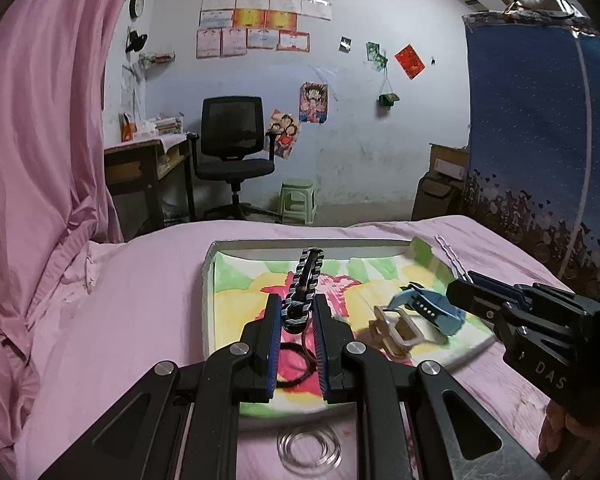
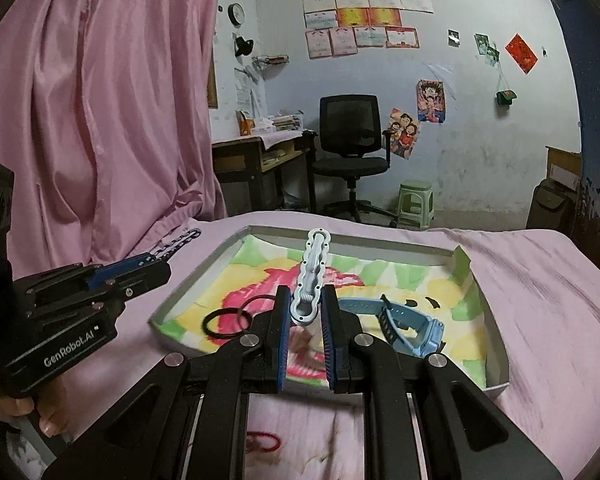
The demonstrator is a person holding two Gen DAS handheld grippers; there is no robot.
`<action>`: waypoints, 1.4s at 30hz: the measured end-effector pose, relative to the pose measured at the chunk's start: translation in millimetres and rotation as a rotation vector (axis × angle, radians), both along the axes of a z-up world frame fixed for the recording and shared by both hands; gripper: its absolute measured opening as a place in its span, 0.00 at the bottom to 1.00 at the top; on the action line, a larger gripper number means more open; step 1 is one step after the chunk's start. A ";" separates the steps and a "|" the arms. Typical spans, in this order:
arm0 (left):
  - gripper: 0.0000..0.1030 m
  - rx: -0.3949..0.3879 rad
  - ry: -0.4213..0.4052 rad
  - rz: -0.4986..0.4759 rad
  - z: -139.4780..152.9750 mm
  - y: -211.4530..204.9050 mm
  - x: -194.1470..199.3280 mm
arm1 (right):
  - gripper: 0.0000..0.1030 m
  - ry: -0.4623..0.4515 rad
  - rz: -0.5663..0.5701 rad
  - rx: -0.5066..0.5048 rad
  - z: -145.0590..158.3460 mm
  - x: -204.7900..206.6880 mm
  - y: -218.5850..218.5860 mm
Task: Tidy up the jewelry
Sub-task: 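Carry the braided bracelet and white clip over the tray and open both tools, then lift both open tools out of the tray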
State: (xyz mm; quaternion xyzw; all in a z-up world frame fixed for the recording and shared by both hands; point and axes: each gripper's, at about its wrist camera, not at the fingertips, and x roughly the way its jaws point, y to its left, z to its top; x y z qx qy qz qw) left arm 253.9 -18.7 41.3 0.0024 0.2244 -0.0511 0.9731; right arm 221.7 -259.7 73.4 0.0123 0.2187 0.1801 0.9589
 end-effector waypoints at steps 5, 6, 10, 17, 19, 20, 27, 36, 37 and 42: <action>0.14 -0.015 0.046 0.007 -8.1 0.0 24.4 | 0.13 0.029 -0.017 -0.006 -9.3 23.7 -0.4; 0.14 -0.018 0.055 0.007 -10.0 -0.4 27.7 | 0.13 0.033 -0.017 -0.007 -11.4 25.7 -1.0; 0.14 -0.023 0.122 0.008 -19.8 1.5 45.1 | 0.13 0.058 -0.019 -0.024 -18.7 41.8 1.4; 0.14 -0.062 0.267 0.001 -36.4 6.2 67.9 | 0.13 0.133 -0.016 -0.030 -32.1 62.2 5.3; 0.14 -0.081 0.299 0.002 -40.7 9.6 72.1 | 0.13 0.165 -0.012 -0.042 -36.4 67.8 8.2; 0.14 -0.094 0.316 -0.003 -42.8 11.4 73.9 | 0.13 0.176 -0.011 -0.046 -37.7 69.9 8.7; 0.14 -0.107 0.380 -0.002 -52.1 13.4 79.1 | 0.13 0.214 -0.010 -0.064 -44.7 75.9 11.1; 0.15 -0.115 0.389 -0.013 -50.2 14.2 80.0 | 0.13 0.219 -0.016 -0.065 -45.1 76.7 9.5; 0.15 -0.117 0.387 -0.013 -49.6 14.6 79.4 | 0.13 0.215 -0.018 -0.064 -44.9 76.6 9.3; 0.21 -0.135 0.369 -0.009 -45.5 18.5 73.2 | 0.21 0.191 -0.029 -0.039 -41.3 70.8 3.0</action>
